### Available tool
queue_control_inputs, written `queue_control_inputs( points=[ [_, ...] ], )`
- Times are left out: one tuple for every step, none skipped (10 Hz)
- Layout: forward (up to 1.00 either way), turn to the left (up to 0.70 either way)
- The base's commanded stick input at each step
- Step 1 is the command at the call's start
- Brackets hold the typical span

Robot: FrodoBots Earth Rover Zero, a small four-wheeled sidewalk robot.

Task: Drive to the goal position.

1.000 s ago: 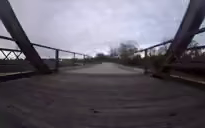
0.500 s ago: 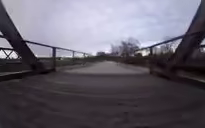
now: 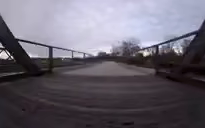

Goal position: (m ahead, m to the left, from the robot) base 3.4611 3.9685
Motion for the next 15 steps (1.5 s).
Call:
queue_control_inputs(
  points=[
    [1.00,-0.40],
    [1.00,-0.40],
    [1.00,-0.31],
    [1.00,-0.13],
    [1.00,-0.01],
    [1.00,0.00],
    [1.00,0.00],
    [1.00,0.00],
    [1.00,0.00],
    [1.00,0.00],
    [1.00,0.00],
    [1.00,0.00],
    [1.00,0.00],
    [1.00,0.00],
    [1.00,0.00]
  ],
)
